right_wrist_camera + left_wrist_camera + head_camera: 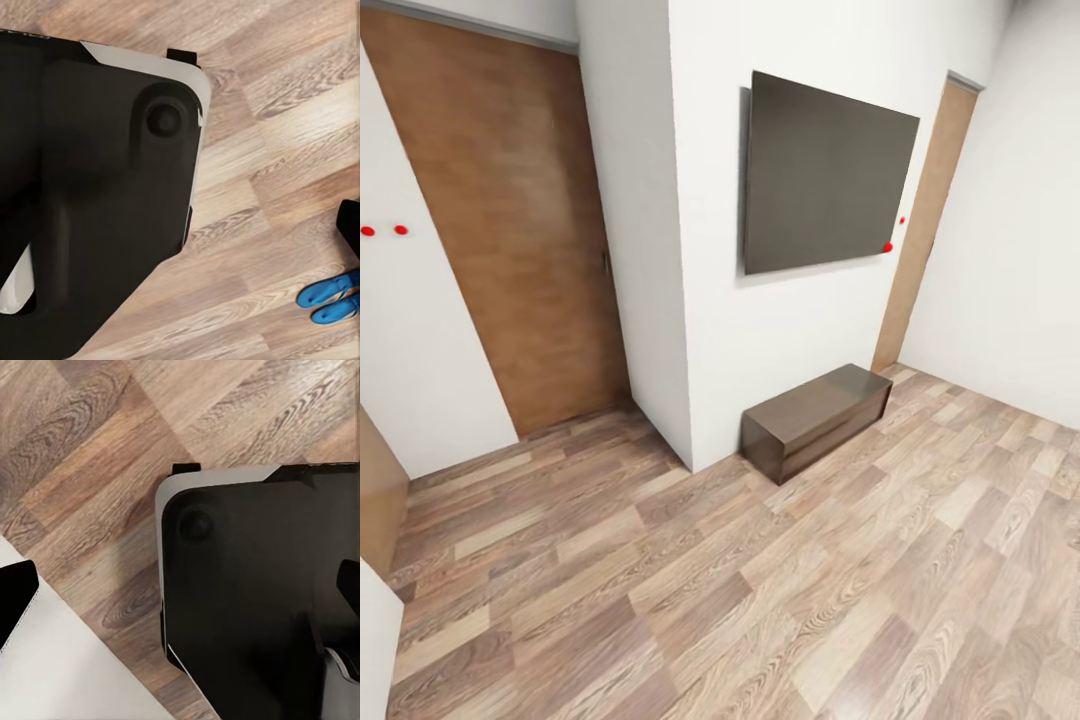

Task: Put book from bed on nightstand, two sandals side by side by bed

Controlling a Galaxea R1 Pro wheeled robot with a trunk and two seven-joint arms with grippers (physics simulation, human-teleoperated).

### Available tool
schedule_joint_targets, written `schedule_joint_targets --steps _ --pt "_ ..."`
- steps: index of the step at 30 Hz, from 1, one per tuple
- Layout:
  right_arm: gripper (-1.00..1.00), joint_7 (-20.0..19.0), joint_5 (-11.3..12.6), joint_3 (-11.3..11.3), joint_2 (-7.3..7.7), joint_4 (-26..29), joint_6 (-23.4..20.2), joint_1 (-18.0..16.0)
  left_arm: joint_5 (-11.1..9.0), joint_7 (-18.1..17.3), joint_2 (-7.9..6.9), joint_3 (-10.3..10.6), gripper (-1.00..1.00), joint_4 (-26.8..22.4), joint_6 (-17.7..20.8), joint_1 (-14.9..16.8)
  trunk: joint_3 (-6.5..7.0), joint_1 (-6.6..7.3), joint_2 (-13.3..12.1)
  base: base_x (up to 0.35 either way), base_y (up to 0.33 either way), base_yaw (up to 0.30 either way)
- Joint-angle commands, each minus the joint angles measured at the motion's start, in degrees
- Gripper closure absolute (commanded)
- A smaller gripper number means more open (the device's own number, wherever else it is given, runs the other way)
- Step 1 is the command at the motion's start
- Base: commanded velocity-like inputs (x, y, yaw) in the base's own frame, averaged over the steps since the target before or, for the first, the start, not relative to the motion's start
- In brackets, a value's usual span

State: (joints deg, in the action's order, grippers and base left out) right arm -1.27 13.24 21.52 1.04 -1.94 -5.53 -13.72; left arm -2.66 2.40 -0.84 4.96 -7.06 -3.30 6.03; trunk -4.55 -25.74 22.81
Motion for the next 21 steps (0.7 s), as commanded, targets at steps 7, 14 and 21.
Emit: schedule_joint_targets --steps 7,14,21 --pt "-1.00 -0.13 0.56 0.51 -0.04 -0.08 -0.16 -0.08 -0.31 0.24 -0.04 0.49 -1.00 0.03 -0.21 0.04 0.45 -0.04 0.11 0.049 0.001 -0.197" --pt "-1.00 -0.13 0.56 0.50 -0.08 -0.08 -0.17 -0.08 -0.32 0.24 -0.08 0.54 -1.00 0.03 -0.22 0.04 1.01 -0.04 0.11 0.010 0.000 -0.199" --pt "-1.00 -0.13 0.56 0.51 -0.08 -0.08 -0.18 -0.08 -0.32 0.24 -0.05 0.57 -1.00 0.03 -0.27 0.04 1.57 -0.04 0.11 0.002 0.000 -0.200"
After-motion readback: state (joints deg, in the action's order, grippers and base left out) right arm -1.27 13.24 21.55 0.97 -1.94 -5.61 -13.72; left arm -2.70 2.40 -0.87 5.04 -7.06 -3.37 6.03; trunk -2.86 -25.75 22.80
